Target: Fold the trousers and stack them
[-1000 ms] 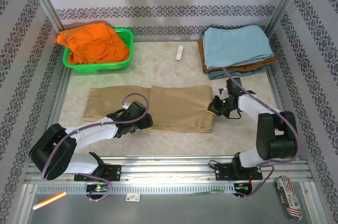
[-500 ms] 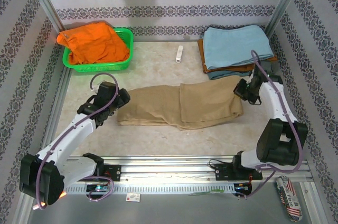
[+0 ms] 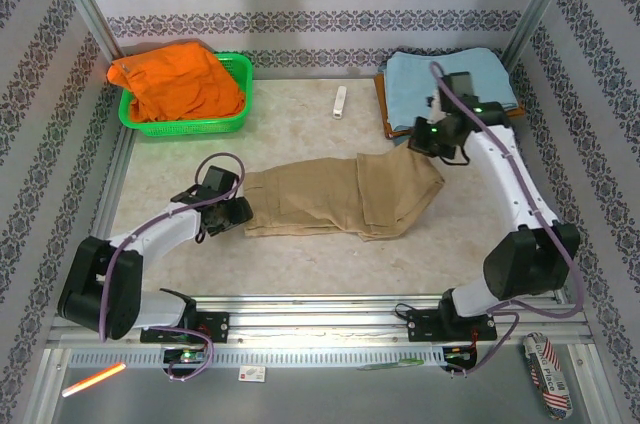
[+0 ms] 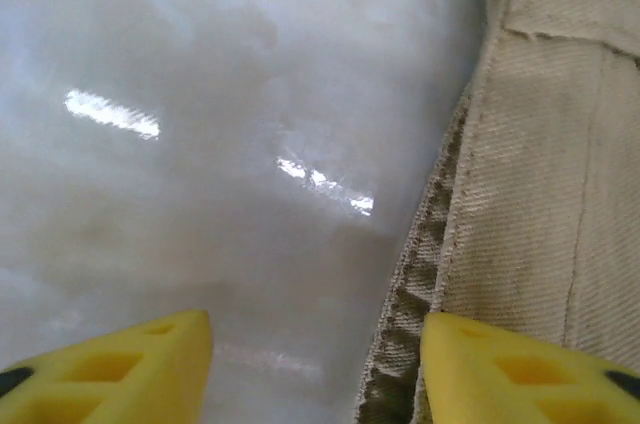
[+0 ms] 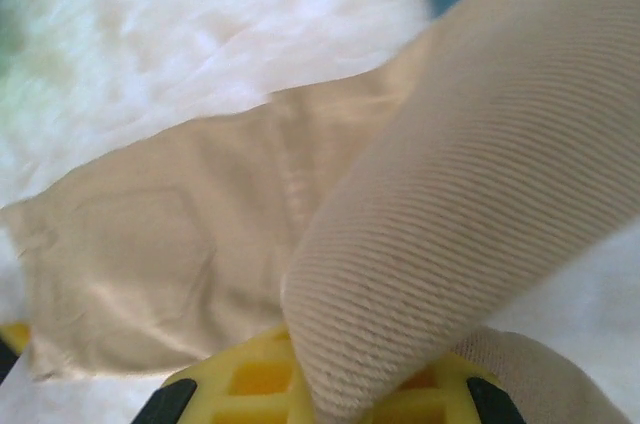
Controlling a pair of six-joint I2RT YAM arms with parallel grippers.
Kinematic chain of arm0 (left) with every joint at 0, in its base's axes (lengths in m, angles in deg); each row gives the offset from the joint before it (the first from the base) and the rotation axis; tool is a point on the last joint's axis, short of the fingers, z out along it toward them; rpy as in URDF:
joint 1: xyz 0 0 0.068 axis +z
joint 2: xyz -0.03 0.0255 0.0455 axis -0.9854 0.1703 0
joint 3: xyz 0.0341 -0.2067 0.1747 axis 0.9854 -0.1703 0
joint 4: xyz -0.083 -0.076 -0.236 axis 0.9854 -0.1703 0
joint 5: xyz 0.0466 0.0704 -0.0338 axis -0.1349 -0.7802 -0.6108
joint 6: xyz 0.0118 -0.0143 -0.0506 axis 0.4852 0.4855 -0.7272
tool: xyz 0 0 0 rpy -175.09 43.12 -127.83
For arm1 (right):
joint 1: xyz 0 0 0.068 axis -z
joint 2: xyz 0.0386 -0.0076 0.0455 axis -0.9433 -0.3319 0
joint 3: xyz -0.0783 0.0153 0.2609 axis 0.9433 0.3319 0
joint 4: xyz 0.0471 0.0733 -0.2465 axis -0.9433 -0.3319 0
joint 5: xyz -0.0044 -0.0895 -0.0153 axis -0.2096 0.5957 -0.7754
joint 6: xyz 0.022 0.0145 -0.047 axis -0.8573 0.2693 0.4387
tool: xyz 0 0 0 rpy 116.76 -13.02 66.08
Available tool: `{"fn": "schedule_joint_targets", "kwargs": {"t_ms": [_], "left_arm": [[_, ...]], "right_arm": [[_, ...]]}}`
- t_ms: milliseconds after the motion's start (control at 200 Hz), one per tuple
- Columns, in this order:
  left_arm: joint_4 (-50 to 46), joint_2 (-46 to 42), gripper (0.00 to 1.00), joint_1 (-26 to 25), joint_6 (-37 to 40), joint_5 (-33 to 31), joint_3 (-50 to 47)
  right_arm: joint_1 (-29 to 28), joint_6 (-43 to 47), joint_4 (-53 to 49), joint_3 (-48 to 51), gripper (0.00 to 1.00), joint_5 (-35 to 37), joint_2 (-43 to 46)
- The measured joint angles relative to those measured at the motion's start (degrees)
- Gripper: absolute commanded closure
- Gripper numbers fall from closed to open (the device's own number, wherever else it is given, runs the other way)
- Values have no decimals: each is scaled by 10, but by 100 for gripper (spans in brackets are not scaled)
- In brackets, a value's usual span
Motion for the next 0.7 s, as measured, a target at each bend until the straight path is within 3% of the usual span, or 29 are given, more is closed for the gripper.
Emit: {"fn": "schedule_joint_targets", "kwargs": {"t_ms": [195,435,699], "left_arm": [[45,29,100,0,11,24,-28],[70,37,100,7,18,41,-35],[89,31,100,10,17,45,-49]], "right_arm": [[-165,-42,-10,-101,100,6,-60],[-289,-68,-8,-250,100,-10,-223],[-341,-70,-21,-400,100,-44,-388]]}}
